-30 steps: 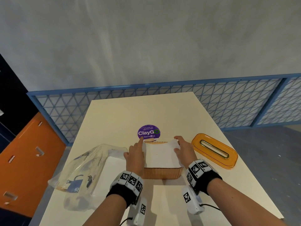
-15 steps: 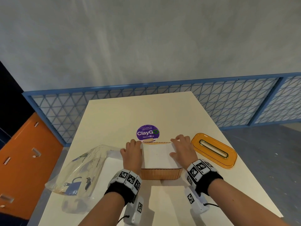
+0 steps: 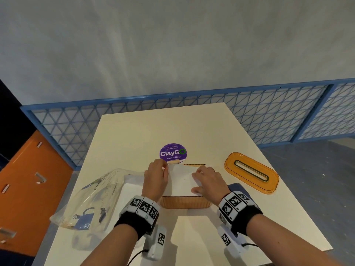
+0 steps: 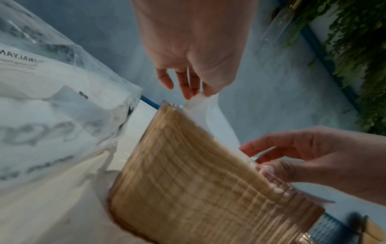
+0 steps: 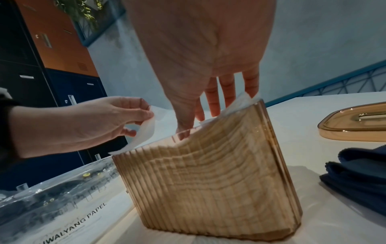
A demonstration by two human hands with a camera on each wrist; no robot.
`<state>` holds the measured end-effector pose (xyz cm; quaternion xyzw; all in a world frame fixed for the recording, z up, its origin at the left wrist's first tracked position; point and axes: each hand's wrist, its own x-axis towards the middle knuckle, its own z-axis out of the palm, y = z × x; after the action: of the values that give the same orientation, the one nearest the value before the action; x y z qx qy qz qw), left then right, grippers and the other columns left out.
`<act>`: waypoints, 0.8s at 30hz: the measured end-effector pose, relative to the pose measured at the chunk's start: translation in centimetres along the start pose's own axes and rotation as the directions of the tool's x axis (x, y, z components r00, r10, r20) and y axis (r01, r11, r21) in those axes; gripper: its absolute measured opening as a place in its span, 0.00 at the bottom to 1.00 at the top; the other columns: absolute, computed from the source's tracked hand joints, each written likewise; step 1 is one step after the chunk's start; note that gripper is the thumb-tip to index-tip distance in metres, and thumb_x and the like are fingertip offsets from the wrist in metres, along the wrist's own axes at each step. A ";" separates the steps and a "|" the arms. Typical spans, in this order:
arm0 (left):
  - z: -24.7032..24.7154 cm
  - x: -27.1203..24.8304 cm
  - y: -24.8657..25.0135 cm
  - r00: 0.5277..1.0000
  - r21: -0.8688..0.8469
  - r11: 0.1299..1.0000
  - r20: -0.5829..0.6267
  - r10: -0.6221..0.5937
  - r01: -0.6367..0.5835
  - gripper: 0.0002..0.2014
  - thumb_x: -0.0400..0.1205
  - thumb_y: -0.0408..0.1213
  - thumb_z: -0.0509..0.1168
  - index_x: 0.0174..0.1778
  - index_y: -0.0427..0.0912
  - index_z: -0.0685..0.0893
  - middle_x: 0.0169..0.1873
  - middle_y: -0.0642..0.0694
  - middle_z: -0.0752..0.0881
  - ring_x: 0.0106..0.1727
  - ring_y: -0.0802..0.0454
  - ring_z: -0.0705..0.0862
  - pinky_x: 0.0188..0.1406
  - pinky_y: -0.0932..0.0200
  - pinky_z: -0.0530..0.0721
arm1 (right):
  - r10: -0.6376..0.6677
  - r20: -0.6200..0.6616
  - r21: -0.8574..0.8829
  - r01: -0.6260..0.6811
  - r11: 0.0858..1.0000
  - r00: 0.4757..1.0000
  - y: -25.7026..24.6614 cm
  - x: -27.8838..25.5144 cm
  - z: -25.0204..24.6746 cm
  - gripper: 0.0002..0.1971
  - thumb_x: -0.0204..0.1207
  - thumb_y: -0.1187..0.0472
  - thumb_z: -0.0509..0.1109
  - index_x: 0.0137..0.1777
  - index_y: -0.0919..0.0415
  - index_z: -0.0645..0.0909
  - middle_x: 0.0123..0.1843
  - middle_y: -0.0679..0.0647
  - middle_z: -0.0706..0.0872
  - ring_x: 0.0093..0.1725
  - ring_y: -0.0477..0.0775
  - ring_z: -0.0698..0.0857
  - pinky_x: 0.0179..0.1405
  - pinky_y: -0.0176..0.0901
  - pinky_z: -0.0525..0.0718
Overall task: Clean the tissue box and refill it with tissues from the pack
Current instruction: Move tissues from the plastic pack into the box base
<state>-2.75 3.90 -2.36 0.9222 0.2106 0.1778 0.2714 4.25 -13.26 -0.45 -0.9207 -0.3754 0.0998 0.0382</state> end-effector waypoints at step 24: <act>-2.3 -1.5 -0.7 0.960 -0.245 0.965 0.235 0.152 -0.093 0.13 0.80 0.27 0.60 0.41 0.53 0.73 0.39 0.59 0.75 0.43 0.62 0.75 0.42 0.76 0.72 | -0.023 -0.204 -0.019 0.020 1.000 0.979 1.1 1.2 -1.4 0.23 0.78 0.59 0.66 0.73 0.51 0.70 0.72 0.51 0.73 0.73 0.58 0.68 0.73 0.62 0.60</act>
<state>-5.22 4.65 -1.25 0.9105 0.0944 0.0991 0.3902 6.20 -13.20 0.60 -0.9223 -0.3802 0.0011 0.0698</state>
